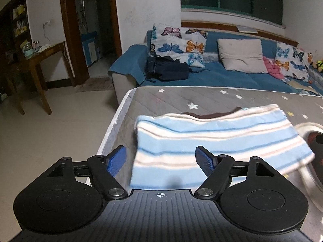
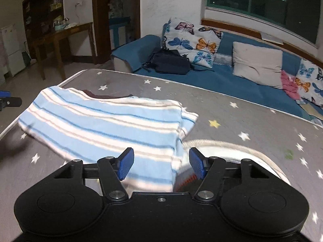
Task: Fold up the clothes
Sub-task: 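Move both open grippers toward the striped shirt on the mattress, then close the left gripper on the shirt hem while the right gripper grasps the hem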
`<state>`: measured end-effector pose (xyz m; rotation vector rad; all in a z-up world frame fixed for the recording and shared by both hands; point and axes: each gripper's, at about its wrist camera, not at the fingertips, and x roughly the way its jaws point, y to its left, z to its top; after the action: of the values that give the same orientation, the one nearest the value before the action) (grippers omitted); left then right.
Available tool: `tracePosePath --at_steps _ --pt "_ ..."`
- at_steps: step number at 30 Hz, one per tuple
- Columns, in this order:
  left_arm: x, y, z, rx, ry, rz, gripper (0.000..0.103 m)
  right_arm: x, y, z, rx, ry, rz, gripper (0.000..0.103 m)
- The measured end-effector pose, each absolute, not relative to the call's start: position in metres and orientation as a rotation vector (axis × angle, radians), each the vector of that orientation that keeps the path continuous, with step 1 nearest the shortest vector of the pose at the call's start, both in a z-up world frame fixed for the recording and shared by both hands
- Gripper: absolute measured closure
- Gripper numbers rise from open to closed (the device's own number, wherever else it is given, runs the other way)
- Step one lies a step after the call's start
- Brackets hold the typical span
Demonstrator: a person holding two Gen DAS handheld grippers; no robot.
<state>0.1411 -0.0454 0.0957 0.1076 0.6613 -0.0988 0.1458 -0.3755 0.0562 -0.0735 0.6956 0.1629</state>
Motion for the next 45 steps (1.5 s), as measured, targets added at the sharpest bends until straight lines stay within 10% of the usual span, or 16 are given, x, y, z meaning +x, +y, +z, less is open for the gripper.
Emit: tracePosePath --at_steps 21,27,36,41,45 --pt "0.257 -0.053 0.054 0.222 0.698 -0.111 0.024 0.256 -0.379 0.013 -0.020 0.725 0.197 0.049" --pt "0.272 -0.061 0.039 0.242 0.727 -0.143 0.024 0.265 -0.376 0.010 -0.030 0.734 0.192 0.072" --pt "0.285 -0.054 0.027 0.166 0.754 -0.152 0.090 0.274 -0.378 0.009 -0.044 0.733 0.207 0.078" --pt "0.283 -0.057 0.030 0.187 0.727 -0.173 0.083 0.277 -0.378 0.006 -0.024 0.727 0.224 0.058" --pt "0.283 -0.064 0.032 0.217 0.711 -0.199 0.057 0.279 -0.375 0.005 -0.034 0.722 0.234 0.058"
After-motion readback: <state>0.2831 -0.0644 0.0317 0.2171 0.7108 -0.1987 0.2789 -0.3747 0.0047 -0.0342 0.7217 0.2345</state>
